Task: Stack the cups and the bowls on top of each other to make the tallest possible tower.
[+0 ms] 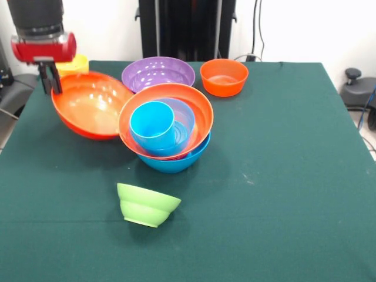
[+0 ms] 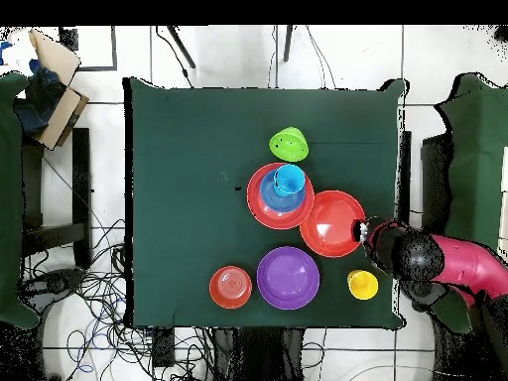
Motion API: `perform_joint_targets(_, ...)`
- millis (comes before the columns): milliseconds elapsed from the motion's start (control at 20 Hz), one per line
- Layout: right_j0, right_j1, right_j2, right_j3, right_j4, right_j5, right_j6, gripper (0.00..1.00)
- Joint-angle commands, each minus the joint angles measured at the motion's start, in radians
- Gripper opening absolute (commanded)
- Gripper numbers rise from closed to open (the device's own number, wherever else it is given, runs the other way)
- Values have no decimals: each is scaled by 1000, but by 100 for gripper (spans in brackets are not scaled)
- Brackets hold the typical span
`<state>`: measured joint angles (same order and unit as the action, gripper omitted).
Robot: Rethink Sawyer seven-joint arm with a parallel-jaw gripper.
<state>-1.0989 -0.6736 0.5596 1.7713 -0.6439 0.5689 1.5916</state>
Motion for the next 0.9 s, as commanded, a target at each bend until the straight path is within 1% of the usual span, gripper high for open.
perform_joint_targets(50,81,-224,21,74,108,254,-76,0)
perform_joint_targets(300,109,-271,15,56,138,329,-69,0)
perform_joint_targets(500,140,-278,9,23,144,379,-56,0)
perform_joint_targets(650,168,-267,3,-14,143,415,-43,0)
perform_joint_targets(900,222,-276,-10,-79,152,508,-17,0)
